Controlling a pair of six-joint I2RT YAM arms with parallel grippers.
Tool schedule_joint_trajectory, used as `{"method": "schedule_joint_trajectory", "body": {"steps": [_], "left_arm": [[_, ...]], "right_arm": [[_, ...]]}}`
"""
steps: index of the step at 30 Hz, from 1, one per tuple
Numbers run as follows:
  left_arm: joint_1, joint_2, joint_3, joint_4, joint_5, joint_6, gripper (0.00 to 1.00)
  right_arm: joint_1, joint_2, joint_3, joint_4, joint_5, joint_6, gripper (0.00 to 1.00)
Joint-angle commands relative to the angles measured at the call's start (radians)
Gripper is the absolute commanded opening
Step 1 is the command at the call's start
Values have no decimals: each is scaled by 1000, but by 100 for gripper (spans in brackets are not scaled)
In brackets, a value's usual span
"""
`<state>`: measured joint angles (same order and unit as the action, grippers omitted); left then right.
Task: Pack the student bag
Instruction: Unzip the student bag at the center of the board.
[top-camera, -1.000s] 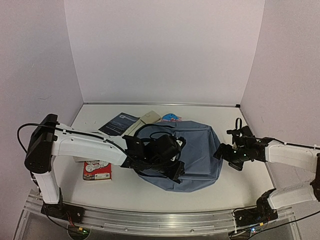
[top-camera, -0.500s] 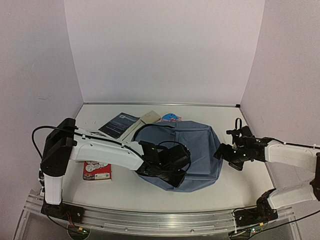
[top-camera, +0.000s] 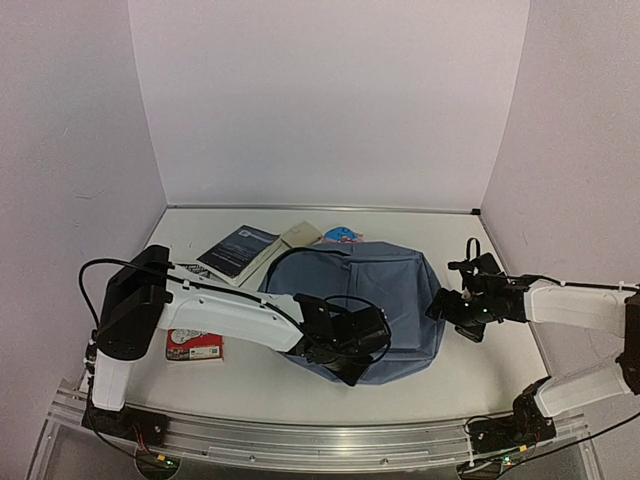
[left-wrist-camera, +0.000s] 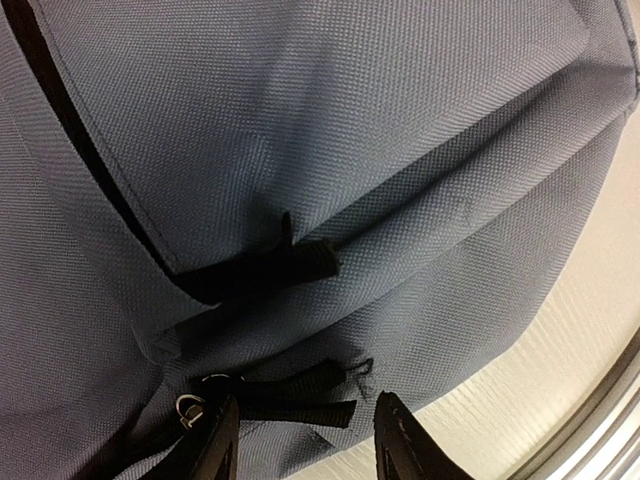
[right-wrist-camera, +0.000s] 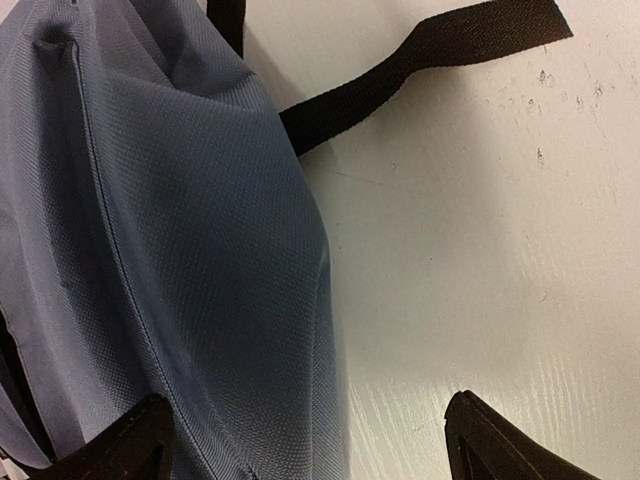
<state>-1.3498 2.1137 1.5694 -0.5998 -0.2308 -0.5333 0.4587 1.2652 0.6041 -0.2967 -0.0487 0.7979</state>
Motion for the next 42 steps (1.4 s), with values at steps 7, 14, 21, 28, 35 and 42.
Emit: {"method": "schedule_joint_trajectory", "body": {"steps": [7, 14, 21, 28, 35, 42], "left_arm": [[-34, 67, 85, -124, -170, -1, 41], [-34, 54, 91, -166, -248, -59, 24], [-25, -27, 55, -106, -201, -98, 13], [34, -128, -49, -10, -58, -150, 0], [84, -198, -131, 90, 63, -185, 0], [120, -234, -204, 167, 170, -215, 0]], "right_arm": [[2, 16, 28, 31, 14, -3, 94], [2, 8, 28, 30, 18, -2, 94], [2, 1, 25, 28, 35, 3, 94], [3, 0, 28, 25, 46, 1, 94], [3, -14, 35, 10, 56, -9, 94], [2, -95, 86, -43, 72, -112, 95]]}}
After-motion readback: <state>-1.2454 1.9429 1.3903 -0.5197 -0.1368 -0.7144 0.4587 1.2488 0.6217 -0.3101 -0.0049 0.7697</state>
